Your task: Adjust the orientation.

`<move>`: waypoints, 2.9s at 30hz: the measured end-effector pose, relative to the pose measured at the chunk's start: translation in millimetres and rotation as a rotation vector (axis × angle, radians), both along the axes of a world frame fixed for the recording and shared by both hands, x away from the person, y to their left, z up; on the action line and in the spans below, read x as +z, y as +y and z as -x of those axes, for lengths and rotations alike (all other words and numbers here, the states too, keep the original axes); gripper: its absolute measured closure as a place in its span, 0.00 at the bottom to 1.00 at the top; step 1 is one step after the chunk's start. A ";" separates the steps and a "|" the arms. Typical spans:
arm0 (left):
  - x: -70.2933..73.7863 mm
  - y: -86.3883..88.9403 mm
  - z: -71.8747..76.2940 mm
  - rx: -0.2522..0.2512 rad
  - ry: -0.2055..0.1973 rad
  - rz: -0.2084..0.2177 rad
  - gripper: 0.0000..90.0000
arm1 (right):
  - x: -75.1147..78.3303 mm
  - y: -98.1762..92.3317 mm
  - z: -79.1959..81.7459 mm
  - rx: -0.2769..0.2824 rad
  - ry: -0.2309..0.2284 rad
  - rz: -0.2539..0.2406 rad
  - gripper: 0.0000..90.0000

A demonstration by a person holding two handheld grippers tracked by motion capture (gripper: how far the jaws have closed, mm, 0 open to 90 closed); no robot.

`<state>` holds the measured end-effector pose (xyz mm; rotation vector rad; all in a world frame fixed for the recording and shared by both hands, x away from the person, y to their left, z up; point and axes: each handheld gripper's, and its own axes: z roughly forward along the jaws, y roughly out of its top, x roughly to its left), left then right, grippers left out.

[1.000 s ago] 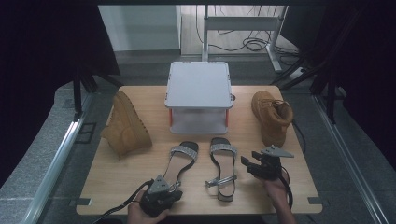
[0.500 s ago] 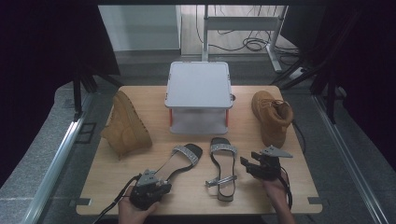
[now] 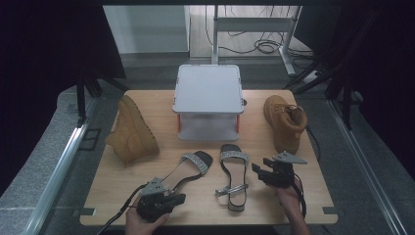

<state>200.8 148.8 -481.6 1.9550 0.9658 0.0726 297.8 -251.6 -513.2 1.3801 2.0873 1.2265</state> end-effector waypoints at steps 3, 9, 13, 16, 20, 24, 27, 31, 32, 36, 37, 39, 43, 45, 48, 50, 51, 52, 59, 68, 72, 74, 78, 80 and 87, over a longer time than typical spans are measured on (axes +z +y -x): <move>9.7 1.4 -3.8 0.018 -0.049 0.007 0.98 | 0.7 -0.5 -1.6 0.006 -0.001 -0.007 0.48; 26.0 9.5 -37.0 0.092 -0.104 0.021 0.94 | 0.8 -2.5 -3.5 0.002 -0.002 -0.014 0.48; 28.4 19.6 -61.0 0.151 -0.112 0.022 0.86 | 3.3 -1.3 -5.3 -0.001 -0.009 -0.009 0.48; 27.3 27.8 -72.7 0.191 -0.110 0.025 0.74 | 4.0 1.2 -5.5 0.006 -0.011 -0.004 0.48; 28.0 37.0 -70.0 0.206 -0.141 0.034 0.64 | 5.2 2.7 -7.4 0.009 -0.011 0.005 0.48; 25.3 44.6 -69.7 0.210 -0.128 0.061 0.59 | 7.1 4.1 -6.5 0.019 -0.023 0.024 0.47; 24.8 47.0 -70.0 0.214 -0.119 0.087 0.56 | 11.1 4.3 -2.5 0.027 -0.042 0.061 0.47; 27.3 50.1 -72.5 0.201 -0.122 0.103 0.52 | 22.0 1.6 1.8 0.023 -0.057 0.028 0.50; 26.8 50.5 -73.9 0.197 -0.122 0.094 0.52 | 26.8 4.6 4.8 0.039 -0.047 0.026 0.54; 21.4 50.2 -78.1 0.180 -0.100 0.093 0.51 | 28.0 13.9 9.6 0.051 -0.043 0.022 0.70; 20.1 49.6 -78.7 0.178 -0.093 0.092 0.51 | 29.0 16.3 11.0 0.056 -0.051 0.025 0.76; 19.3 48.9 -79.4 0.174 -0.088 0.089 0.51 | 30.4 18.0 12.2 0.064 -0.057 0.019 0.82; 16.6 45.7 -82.9 0.166 -0.073 0.088 0.50 | 39.9 22.4 23.2 0.119 -0.079 -0.012 0.98; 16.4 45.3 -83.1 0.166 -0.071 0.088 0.50 | 41.3 23.2 25.4 0.129 -0.081 -0.013 0.99; 15.3 45.9 -84.4 0.173 -0.073 0.077 0.50 | 42.9 27.9 29.4 0.153 -0.077 -0.017 0.99; 15.1 48.7 -85.0 0.189 -0.075 0.071 0.50 | 42.7 35.0 32.6 0.171 -0.088 -0.023 0.99; 15.8 49.4 -84.4 0.196 -0.074 0.073 0.50 | 43.6 37.5 34.8 0.177 -0.091 -0.032 0.99; 16.5 50.1 -83.8 0.198 -0.077 0.074 0.50 | 44.8 40.1 37.4 0.186 -0.095 -0.038 0.99; 20.9 50.1 -79.2 0.196 -0.075 0.071 0.50 | 55.1 53.4 53.0 0.240 -0.133 -0.064 0.99; 17.6 52.3 -75.8 0.204 -0.071 0.079 0.50 | 48.0 79.1 74.2 0.330 -0.113 -0.047 0.99; 14.5 52.4 -71.7 0.207 -0.067 0.064 0.50 | 32.3 85.1 90.9 0.369 -0.076 -0.023 0.99; 14.0 52.3 -71.1 0.210 -0.066 0.062 0.50 | 29.2 85.7 92.6 0.369 -0.072 -0.013 0.99; 11.7 52.6 -69.7 0.215 -0.059 0.056 0.50 | 18.5 93.9 94.5 0.374 -0.058 0.025 0.99; 11.1 52.9 -69.7 0.216 -0.058 0.054 0.50 | 17.1 95.3 94.8 0.373 -0.053 0.029 0.99; 12.7 56.7 -67.1 0.228 -0.062 0.062 0.49 | 5.9 105.4 98.2 0.354 -0.010 0.084 0.99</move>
